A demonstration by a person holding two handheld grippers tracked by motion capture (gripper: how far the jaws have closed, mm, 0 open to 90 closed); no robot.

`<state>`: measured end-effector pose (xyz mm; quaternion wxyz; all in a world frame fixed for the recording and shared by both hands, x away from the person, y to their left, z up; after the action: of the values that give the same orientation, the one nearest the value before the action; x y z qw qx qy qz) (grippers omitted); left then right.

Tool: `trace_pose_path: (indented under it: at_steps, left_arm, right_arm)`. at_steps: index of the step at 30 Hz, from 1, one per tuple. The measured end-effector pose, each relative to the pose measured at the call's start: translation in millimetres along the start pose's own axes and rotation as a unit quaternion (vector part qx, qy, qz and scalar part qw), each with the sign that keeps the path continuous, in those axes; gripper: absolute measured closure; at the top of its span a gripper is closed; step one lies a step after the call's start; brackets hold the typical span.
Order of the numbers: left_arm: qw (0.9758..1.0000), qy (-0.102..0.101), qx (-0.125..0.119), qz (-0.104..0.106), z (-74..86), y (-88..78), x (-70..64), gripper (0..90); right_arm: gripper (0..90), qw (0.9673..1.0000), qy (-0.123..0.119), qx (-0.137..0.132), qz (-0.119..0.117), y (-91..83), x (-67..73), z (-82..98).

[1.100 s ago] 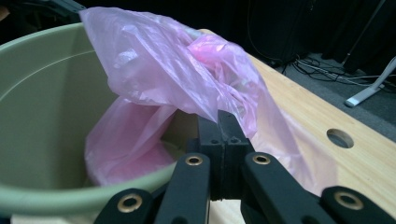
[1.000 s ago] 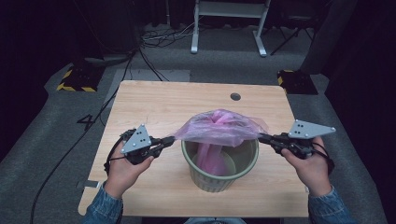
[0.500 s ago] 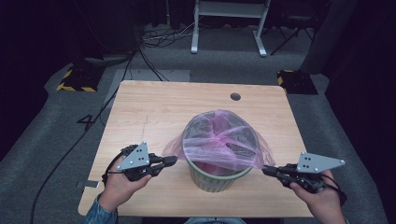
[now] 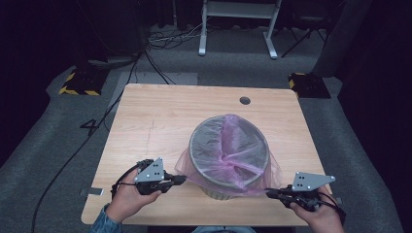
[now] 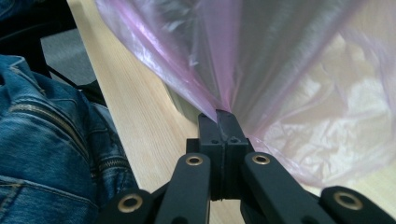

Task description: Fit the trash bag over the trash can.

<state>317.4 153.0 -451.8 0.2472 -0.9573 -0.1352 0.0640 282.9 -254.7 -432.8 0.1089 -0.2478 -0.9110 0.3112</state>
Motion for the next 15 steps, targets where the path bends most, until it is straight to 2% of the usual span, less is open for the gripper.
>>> trace_pose_path:
  at_steps: [1,3,7,10,12,13,15]
  left_arm:
    - [1.0,-0.009,-0.002,0.003,4.4,1.5,3.0,90.0]
    - [0.9997,-0.022,-0.001,0.01,11.3,7.0,6.2,90.0]
    - [0.9992,-0.03,0.022,0.011,19.9,17.6,7.8,90.0]
    - [0.9992,-0.035,0.014,0.016,21.1,14.7,7.4,89.7]
    - [0.999,-0.043,0.005,0.012,20.3,9.4,5.4,82.5]
    - [0.9992,-0.041,-0.003,0.005,19.4,6.3,4.6,75.5]
    - [0.999,-0.031,-0.015,-0.028,17.7,-0.4,4.8,57.8]
  right_arm:
    - [90.0,1.0,0.007,0.002,0.003,1.8,-3.5,4.1]
    - [90.0,0.9997,0.024,-0.004,-0.006,6.7,-8.3,10.3]
    - [90.0,0.9994,0.034,0.011,0.0,21.3,-15.2,19.8]
    - [90.0,0.9989,0.044,0.018,-0.005,27.1,-16.4,26.1]
    - [89.1,0.9986,0.049,0.017,-0.009,25.9,-14.9,27.9]
    - [84.0,0.9985,0.052,0.013,-0.01,24.0,-14.3,28.1]
    - [68.6,0.9983,0.058,0.001,-0.009,18.2,-14.1,27.1]
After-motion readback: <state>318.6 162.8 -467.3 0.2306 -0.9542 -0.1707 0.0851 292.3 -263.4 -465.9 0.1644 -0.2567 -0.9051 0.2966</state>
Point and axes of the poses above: each handheld gripper's, and its own axes: y roughly forward along the jaws, z roughly out of its underside, x roughly to its left, the point moved 3 cm from there along y, roughly forward along the jaws, and after that the axes turned 3 degrees about z, right-handed, at the moved point
